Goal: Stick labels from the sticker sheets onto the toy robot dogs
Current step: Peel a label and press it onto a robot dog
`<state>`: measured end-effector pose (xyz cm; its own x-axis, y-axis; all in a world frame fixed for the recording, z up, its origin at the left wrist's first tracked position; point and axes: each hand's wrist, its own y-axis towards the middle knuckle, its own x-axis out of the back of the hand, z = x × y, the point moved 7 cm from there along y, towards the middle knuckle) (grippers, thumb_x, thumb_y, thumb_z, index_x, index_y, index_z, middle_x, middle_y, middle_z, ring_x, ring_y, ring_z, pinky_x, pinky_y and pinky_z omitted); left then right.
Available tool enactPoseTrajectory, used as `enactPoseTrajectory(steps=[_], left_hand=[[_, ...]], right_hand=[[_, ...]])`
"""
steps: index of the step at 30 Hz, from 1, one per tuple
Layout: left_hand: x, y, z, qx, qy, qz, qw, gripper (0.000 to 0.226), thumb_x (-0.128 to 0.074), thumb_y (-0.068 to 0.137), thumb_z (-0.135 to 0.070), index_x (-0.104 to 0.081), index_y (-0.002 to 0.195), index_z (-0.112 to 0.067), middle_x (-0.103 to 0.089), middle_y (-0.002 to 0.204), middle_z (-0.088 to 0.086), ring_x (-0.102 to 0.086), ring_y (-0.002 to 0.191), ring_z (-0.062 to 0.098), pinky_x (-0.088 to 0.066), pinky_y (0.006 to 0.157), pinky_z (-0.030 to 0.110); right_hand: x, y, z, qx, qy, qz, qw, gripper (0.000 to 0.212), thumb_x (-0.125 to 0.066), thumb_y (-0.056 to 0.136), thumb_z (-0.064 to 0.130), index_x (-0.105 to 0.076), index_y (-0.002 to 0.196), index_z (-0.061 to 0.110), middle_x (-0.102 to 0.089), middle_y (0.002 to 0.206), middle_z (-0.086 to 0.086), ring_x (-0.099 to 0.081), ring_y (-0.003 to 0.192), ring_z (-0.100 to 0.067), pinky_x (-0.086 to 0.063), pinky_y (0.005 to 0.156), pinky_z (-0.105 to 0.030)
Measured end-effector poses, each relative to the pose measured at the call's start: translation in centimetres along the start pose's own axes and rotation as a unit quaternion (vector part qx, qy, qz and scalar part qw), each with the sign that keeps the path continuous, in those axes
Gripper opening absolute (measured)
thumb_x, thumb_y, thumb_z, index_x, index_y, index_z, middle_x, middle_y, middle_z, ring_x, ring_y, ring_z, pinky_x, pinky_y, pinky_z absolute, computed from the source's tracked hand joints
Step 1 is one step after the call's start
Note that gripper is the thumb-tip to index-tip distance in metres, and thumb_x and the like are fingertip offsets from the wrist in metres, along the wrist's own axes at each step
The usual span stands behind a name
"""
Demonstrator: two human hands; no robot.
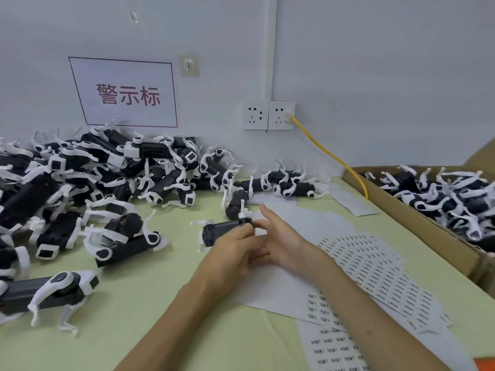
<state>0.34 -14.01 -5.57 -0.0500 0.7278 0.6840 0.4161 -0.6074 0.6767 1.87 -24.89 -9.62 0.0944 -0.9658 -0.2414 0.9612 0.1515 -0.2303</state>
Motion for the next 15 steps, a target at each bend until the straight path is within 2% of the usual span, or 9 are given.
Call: enactPoseTrajectory(steps=[1,3,4,6,7,9,12,13,15], left_hand=[[-0.4,0.0,-0.8,-0.034,0.016,0.015,0.999,0.033,-0.044,0.082,-0.001,-0.076,0.092,-0.005,-0.057,0.085,0.006,-0.051,0.08,0.017,-0.048,0.067,0.034],[-1.0,0.1,-1.8,-0.082,0.043,0.034,0.995,0.03,-0.053,0.078,0.006,-0.076,0.093,-0.006,-0.056,0.087,0.004,-0.045,0.081,0.016,-0.045,0.067,0.028],[-1.2,0.1,-1.9,-0.092,0.051,0.038,0.994,0.033,-0.058,0.074,0.01,-0.075,0.096,-0.007,-0.055,0.089,0.002,-0.044,0.081,0.016,-0.044,0.067,0.026],[-1.4,0.1,-1.5,-0.083,0.063,0.044,0.994,0.038,-0.065,0.073,0.014,-0.076,0.101,-0.009,-0.057,0.092,0.003,-0.05,0.083,0.02,-0.05,0.065,0.031],[-1.3,0.0,-1.1,-0.068,0.067,0.041,0.995,0.039,-0.067,0.074,0.015,-0.077,0.101,-0.01,-0.061,0.093,0.004,-0.055,0.083,0.024,-0.054,0.063,0.035],[-0.7,0.0,-0.2,-0.031,0.053,0.016,0.998,0.039,-0.068,0.076,0.018,-0.079,0.097,-0.013,-0.067,0.1,0.005,-0.063,0.086,0.03,-0.056,0.063,0.04],[0.3,0.0,1.4,0.069,-0.028,-0.028,0.997,0.038,-0.061,0.085,0.016,-0.08,0.091,-0.016,-0.066,0.12,-0.001,-0.065,0.107,0.021,-0.055,0.082,0.036],[0.4,0.0,1.8,0.103,-0.066,-0.043,0.992,0.039,-0.059,0.086,0.016,-0.08,0.089,-0.016,-0.065,0.12,-0.005,-0.063,0.11,0.014,-0.052,0.087,0.031],[0.7,-0.1,2.4,0.176,-0.157,-0.081,0.968,0.041,-0.054,0.088,0.016,-0.08,0.087,-0.015,-0.067,0.113,-0.008,-0.064,0.106,0.007,-0.049,0.086,0.023]], right_hand=[[0.0,0.0,-0.1,-0.006,0.004,-0.008,1.0,0.062,-0.05,0.093,0.068,-0.065,0.113,0.011,-0.061,0.081,-0.01,-0.061,0.066,-0.025,-0.056,0.061,-0.034],[0.4,0.1,-0.2,-0.006,0.009,-0.038,0.999,0.052,-0.057,0.093,0.062,-0.062,0.11,0.012,-0.056,0.077,-0.006,-0.055,0.066,-0.022,-0.05,0.061,-0.032],[0.5,0.1,-0.1,0.001,0.012,-0.05,0.999,0.046,-0.061,0.093,0.056,-0.061,0.107,0.012,-0.054,0.076,-0.005,-0.053,0.067,-0.021,-0.047,0.064,-0.032],[0.6,0.1,0.3,0.027,0.022,-0.063,0.997,0.034,-0.061,0.094,0.044,-0.061,0.096,0.01,-0.054,0.072,-0.004,-0.053,0.065,-0.019,-0.045,0.062,-0.029],[0.6,0.0,0.6,0.046,0.029,-0.069,0.996,0.031,-0.058,0.095,0.039,-0.059,0.093,0.008,-0.055,0.072,-0.005,-0.052,0.063,-0.018,-0.044,0.058,-0.028],[0.6,-0.1,1.7,0.102,0.032,-0.072,0.992,0.024,-0.055,0.097,0.03,-0.057,0.102,0.007,-0.058,0.08,-0.011,-0.053,0.067,-0.02,-0.044,0.054,-0.026],[1.1,-0.4,3.3,0.196,0.034,-0.073,0.977,0.032,-0.066,0.087,0.021,-0.06,0.114,0.006,-0.062,0.1,-0.018,-0.067,0.083,-0.028,-0.054,0.069,-0.032],[1.3,-0.6,3.7,0.219,0.046,-0.076,0.972,0.038,-0.068,0.082,0.018,-0.062,0.118,0.01,-0.065,0.102,-0.016,-0.07,0.09,-0.029,-0.057,0.075,-0.036],[1.6,-1.0,4.3,0.256,0.065,-0.074,0.962,0.049,-0.071,0.077,0.012,-0.061,0.125,0.015,-0.069,0.107,-0.013,-0.071,0.103,-0.033,-0.058,0.083,-0.042]])
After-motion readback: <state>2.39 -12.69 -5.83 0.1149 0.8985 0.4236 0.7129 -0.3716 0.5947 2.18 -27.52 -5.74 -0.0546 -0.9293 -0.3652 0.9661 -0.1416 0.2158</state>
